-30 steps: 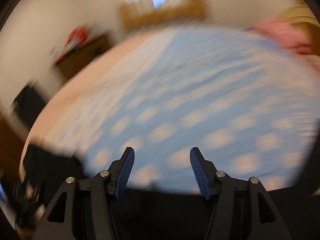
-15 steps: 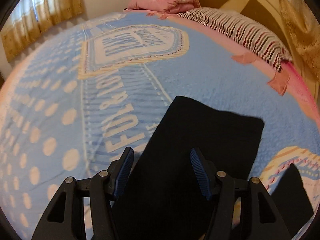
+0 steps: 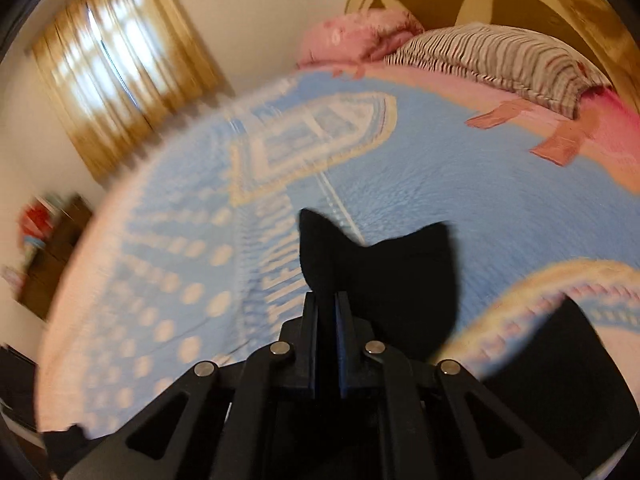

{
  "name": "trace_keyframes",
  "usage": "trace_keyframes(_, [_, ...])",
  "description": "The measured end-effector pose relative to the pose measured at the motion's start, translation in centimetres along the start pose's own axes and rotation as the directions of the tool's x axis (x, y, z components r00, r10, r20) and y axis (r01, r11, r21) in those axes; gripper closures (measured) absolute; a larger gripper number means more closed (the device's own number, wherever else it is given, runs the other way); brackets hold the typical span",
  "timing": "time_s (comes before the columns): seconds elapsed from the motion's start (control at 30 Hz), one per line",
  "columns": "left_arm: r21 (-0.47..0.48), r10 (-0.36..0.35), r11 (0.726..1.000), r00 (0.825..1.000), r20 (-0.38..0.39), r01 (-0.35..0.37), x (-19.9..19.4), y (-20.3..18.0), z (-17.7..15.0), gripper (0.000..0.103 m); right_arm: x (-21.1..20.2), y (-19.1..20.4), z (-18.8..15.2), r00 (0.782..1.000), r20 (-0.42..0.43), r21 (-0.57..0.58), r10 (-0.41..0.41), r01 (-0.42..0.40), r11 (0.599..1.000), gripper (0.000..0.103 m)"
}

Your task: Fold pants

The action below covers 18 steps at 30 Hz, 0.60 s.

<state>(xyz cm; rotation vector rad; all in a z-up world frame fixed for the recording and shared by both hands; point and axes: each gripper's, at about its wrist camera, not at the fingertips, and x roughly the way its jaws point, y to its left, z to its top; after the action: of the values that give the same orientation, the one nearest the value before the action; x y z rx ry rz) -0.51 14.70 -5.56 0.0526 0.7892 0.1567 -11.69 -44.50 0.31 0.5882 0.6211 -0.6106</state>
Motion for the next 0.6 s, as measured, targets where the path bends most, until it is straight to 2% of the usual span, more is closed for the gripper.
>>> trace_keyframes(0.1, [-0.003, -0.005, 1.0, 1.0, -0.006, 0.005, 0.0, 0.1, 0.0, 0.0, -4.4, -2.5, -1.8, 0.996, 0.079, 0.061, 0.052, -0.057, 0.997, 0.096])
trace_keyframes(0.2, [-0.002, -0.004, 1.0, 1.0, -0.006, 0.004, 0.0, 0.2, 0.1, 0.0, -6.9, -5.5, -4.0, 0.994, 0.107, 0.142, 0.036, -0.051, 0.989, 0.096])
trace_keyframes(0.33, [0.007, -0.008, 1.0, 1.0, -0.003, 0.008, 0.0, 0.2, 0.2, 0.0, -7.8, -9.2, -7.0, 0.995, 0.103, 0.245, 0.009, -0.034, 0.969, 0.097])
trace_keyframes(0.43, [0.02, -0.015, 1.0, 1.0, -0.004, 0.015, 0.0, 0.2, 0.4, 0.0, -7.7, -11.2, -8.6, 0.994, 0.094, 0.312, 0.062, -0.089, 0.946, 0.096])
trace_keyframes(0.53, [0.039, -0.026, 0.999, 1.0, -0.002, 0.026, 0.0, 0.1, 0.8, 0.0, -8.0, -11.7, -8.5, 0.991, 0.101, 0.328, 0.086, -0.114, 0.938, 0.095])
trace_keyframes(0.6, [0.051, -0.03, 0.998, 1.0, 0.001, 0.03, -0.2, 0.0, 1.0, 0.0, -8.7, -12.2, -8.2, 0.993, 0.104, 0.354, 0.062, -0.095, 0.93, 0.095])
